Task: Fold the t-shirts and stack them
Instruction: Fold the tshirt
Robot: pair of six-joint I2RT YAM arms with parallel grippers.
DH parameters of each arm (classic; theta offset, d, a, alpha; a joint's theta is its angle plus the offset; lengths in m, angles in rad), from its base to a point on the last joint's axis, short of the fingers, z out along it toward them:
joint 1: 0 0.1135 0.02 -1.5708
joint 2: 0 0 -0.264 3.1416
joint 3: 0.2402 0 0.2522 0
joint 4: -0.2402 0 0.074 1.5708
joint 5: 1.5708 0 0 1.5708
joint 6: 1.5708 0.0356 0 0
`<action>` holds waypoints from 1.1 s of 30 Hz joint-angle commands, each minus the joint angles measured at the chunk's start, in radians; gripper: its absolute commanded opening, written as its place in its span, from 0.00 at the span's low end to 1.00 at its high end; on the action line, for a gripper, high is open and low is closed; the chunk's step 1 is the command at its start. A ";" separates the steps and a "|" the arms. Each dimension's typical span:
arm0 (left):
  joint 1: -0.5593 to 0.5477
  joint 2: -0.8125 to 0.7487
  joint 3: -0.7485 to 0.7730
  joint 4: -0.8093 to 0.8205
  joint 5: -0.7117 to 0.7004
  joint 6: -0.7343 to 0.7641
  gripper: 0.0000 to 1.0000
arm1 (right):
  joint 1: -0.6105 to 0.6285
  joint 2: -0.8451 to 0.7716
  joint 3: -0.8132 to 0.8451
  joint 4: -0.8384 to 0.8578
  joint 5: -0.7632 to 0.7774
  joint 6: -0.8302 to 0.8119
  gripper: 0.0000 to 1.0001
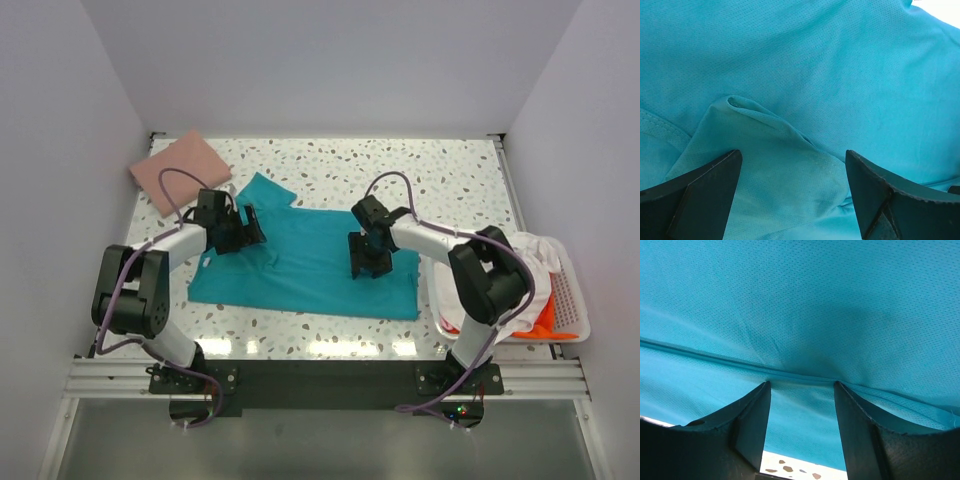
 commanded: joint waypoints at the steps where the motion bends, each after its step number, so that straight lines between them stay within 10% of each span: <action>1: 0.012 -0.041 -0.052 -0.075 -0.056 0.016 0.90 | 0.028 0.013 -0.077 -0.014 -0.004 0.021 0.57; 18: 0.013 -0.233 -0.158 -0.259 -0.160 -0.004 0.91 | 0.139 -0.059 -0.129 -0.031 0.010 0.057 0.58; 33: 0.013 -0.159 0.159 -0.242 -0.163 -0.015 0.92 | 0.078 -0.134 0.195 -0.126 0.165 0.001 0.63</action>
